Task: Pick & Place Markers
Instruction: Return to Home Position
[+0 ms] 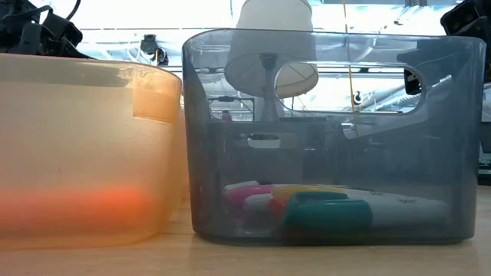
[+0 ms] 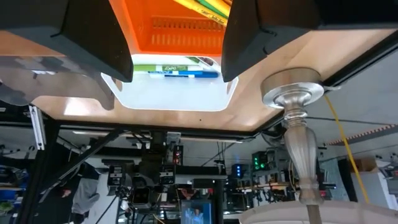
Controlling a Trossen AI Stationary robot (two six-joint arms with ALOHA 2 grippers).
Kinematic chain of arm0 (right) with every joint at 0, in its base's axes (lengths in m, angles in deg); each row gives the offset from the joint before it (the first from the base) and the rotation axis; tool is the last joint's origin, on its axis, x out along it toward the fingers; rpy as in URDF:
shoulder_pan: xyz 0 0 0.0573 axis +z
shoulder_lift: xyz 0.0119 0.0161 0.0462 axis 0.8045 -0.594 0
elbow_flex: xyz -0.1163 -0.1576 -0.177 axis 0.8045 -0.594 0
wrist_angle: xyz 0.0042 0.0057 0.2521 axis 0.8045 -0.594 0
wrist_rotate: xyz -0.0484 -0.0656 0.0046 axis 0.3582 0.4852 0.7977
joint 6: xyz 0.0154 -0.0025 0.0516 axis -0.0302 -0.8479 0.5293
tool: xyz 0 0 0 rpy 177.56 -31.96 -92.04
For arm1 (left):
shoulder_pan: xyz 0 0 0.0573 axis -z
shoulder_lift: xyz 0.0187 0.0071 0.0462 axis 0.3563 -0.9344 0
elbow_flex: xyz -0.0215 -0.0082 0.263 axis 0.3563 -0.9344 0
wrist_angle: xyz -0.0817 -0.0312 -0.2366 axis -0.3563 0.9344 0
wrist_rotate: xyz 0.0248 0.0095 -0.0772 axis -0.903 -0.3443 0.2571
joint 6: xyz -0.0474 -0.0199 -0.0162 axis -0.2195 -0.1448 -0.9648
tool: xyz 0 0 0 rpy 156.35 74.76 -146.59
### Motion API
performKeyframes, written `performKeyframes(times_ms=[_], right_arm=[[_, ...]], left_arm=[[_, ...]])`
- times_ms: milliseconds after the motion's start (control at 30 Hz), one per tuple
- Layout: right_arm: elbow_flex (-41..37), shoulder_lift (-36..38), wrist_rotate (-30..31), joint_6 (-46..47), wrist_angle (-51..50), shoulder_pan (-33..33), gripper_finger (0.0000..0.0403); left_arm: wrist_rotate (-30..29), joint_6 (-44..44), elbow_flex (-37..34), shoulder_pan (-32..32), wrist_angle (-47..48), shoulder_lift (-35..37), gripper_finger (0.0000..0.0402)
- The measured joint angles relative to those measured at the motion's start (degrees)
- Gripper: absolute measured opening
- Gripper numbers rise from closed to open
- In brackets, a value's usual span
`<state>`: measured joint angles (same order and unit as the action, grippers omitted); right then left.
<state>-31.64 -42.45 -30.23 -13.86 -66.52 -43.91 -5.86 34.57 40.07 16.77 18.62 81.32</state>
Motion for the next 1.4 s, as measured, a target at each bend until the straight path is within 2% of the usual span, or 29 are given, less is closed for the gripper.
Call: performKeyframes(times_ms=[200,1400], right_arm=[[0.0,-0.01,0.0,1.15,0.08,-0.01,0.0125],[0.0,-0.04,0.02,2.75,0.14,0.0,0.0126]], left_arm=[[-0.04,2.82,-0.02,0.0,-0.07,0.0,0.025],[-0.17,2.4,-0.04,0.0,-0.13,0.0,0.025]])
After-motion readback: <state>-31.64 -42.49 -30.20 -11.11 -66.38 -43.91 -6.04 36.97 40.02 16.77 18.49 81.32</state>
